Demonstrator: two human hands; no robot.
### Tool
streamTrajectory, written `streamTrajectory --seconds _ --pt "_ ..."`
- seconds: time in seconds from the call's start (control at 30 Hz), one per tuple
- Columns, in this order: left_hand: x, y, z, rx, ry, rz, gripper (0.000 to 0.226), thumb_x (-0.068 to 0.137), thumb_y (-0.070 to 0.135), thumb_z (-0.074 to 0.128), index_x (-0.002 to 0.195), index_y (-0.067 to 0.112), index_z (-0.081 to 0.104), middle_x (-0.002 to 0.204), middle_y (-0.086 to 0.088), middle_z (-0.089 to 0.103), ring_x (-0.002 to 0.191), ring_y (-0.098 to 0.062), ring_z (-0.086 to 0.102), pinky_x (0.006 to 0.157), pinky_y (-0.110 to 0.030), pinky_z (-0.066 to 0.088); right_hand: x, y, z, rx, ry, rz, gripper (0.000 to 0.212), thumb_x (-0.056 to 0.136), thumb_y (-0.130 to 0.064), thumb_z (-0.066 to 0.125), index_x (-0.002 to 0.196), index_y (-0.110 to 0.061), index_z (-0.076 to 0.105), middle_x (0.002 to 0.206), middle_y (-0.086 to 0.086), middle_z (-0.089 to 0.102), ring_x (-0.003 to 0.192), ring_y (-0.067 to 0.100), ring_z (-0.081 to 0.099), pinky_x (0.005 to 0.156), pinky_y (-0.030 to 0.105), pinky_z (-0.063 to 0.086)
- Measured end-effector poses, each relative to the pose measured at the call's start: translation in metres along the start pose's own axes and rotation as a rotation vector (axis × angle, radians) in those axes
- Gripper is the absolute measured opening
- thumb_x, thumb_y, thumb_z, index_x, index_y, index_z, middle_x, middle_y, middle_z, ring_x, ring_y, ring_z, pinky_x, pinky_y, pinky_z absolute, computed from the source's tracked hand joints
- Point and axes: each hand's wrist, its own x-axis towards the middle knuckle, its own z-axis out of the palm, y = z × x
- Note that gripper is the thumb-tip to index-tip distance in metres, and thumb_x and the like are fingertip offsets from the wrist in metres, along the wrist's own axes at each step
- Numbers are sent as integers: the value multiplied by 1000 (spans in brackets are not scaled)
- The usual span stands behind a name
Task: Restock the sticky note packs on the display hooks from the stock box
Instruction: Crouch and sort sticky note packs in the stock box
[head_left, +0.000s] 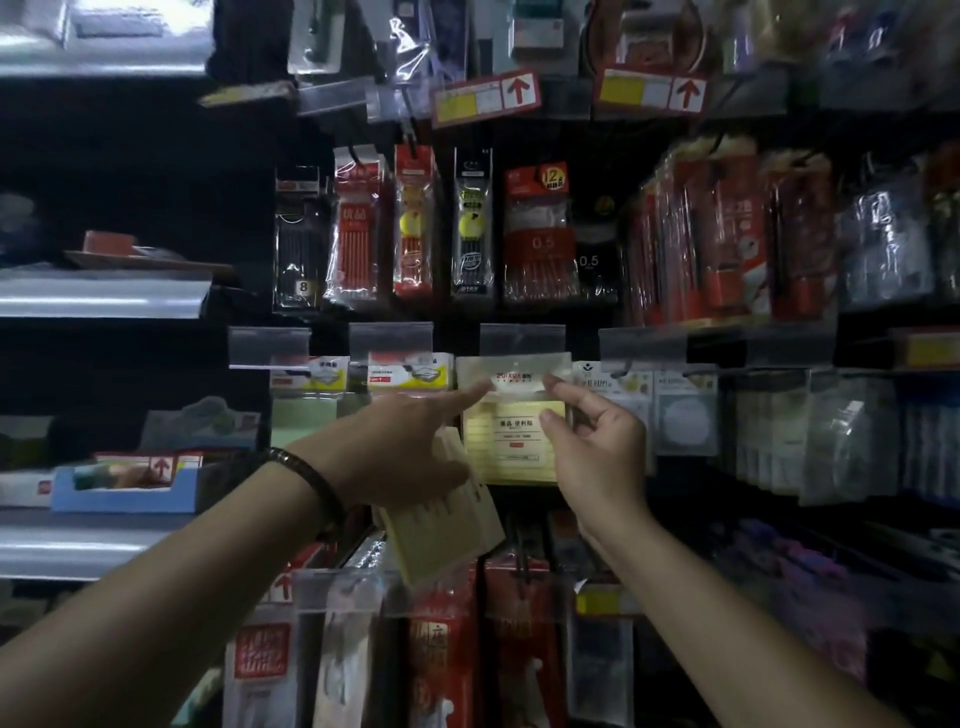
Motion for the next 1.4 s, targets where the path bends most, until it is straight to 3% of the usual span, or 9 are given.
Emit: streamTrajectory --seconds 0.23,0.43,0.5,0.57,0.63,0.73,0.93,1.17,1.4 --pt "1 4 -3 -20 -17 -3 94 98 42 69 161 60 1 157 3 52 95 -7 67 79 -29 66 2 -2 -4 -68 36 -25 35 97 1 69 125 -20 75 120 -16 74 99 -17 67 77 10 58" --pt "0 4 -11 21 -43 -14 91 99 41 67 162 58 4 148 1 60 84 -4 61 68 -18 56 3 -3 0 -127 43 -24 38 99 -2 68 132 -20 72 126 -15 73 117 4 70 98 36 62" --pt "3 5 -10 61 -49 -20 91 99 43 68 163 57 6 152 3 57 91 -6 60 73 -20 57 4 -2 1 -203 47 -36 38 99 -4 67 134 -19 70 129 -16 71 117 0 68 95 24 61" --pt "8 4 -6 83 -76 -33 91 98 42 68 163 55 6 155 3 54 109 -11 63 84 -28 63 7 0 1 -330 25 -68 38 101 -5 66 137 -16 68 134 -11 68 98 -12 66 73 4 53" --pt "14 3 -1 94 -106 -46 91 98 41 68 164 55 6 149 3 57 109 -14 67 85 -34 66 9 0 1 -535 22 -125 39 102 -10 64 141 -16 65 140 -4 64 91 -6 64 61 1 46" --pt "23 2 5 133 -100 -48 92 97 40 67 164 53 6 144 3 63 105 -14 69 82 -34 66 9 -3 7 -844 -11 -182 46 103 -20 65 149 -19 59 142 2 50 111 13 58 71 8 45" --pt "34 1 16 248 -67 -50 92 97 45 65 166 48 5 149 0 62 113 -21 70 87 -41 65 6 -2 9 -1261 9 -254 61 96 -48 69 153 -36 51 122 -2 38 116 20 45 98 39 48" --pt "19 -10 17 47 -92 -64 86 98 41 70 165 48 17 144 0 63 110 -17 70 86 -40 67 -4 -2 -2 -1145 -73 -250 72 93 -47 72 158 -33 43 123 -4 32 114 18 44 95 38 55" --pt "-49 -3 6 -436 57 -83 52 105 36 59 152 53 43 121 17 64 111 -10 70 86 -41 67 -43 -6 -17 -684 -72 -321 32 97 -29 72 127 -29 61 108 -14 47 93 -3 55 69 10 49"
